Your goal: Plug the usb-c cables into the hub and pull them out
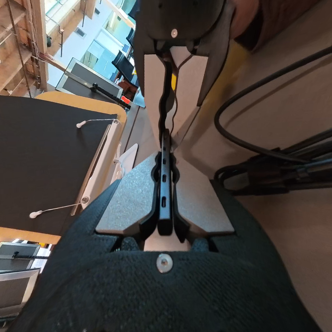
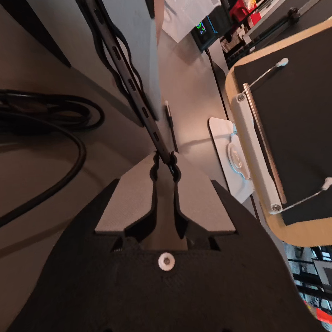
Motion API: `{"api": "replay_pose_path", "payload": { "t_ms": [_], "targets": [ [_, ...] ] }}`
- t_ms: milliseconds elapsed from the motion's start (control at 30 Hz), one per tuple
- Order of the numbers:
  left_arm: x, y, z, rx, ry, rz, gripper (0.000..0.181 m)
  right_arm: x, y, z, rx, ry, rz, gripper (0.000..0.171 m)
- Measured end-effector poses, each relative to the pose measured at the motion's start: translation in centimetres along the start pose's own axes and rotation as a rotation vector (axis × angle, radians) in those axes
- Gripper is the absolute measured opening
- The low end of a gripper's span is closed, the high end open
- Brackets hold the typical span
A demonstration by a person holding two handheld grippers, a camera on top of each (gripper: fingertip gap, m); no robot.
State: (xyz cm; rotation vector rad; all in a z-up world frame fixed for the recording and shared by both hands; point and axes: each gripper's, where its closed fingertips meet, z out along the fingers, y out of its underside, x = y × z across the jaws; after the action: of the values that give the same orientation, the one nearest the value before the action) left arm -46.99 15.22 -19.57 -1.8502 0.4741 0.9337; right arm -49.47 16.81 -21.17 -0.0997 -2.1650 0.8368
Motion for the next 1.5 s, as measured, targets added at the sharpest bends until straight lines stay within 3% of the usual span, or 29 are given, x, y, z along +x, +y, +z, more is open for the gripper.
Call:
{"api": "replay_pose_path", "payload": {
  "t_ms": [300, 833, 1133, 1233, 1333, 1500],
  "targets": [
    [-1.3, 0.0, -0.6, -0.002, -0.05, 0.006, 0.008, 2.6, 2.3, -0.4, -0.005, 0.048, 0.122, 0.012],
    [-1.5, -0.3, -1.0, -0.014, -0.048, 0.033, 0.008, 3.1, 3.3, 0.0, -0.025, 0.037, 0.245, 0.016],
    [-2.9, 1.2, -1.0, -0.113, -0.13, 0.124, 0.007, 4.4, 2.3, -1.2, 0.051, 0.03, 0.394, 0.031],
    [-3.0, 1.3, -1.0, -0.103, -0.125, 0.096, 0.007, 4.1, 0.4, -1.7, 0.116, 0.022, 0.367, 0.043],
    [-2.5, 0.4, -1.0, -0.056, -0.099, 0.074, 0.007, 2.8, -1.1, -1.6, 0.133, 0.019, 0.24, 0.044],
    [-1.3, -0.9, -1.0, -0.008, -0.043, 0.068, 0.007, 1.0, -0.9, -0.6, 0.041, 0.057, 0.009, 0.027]
  ]
}}
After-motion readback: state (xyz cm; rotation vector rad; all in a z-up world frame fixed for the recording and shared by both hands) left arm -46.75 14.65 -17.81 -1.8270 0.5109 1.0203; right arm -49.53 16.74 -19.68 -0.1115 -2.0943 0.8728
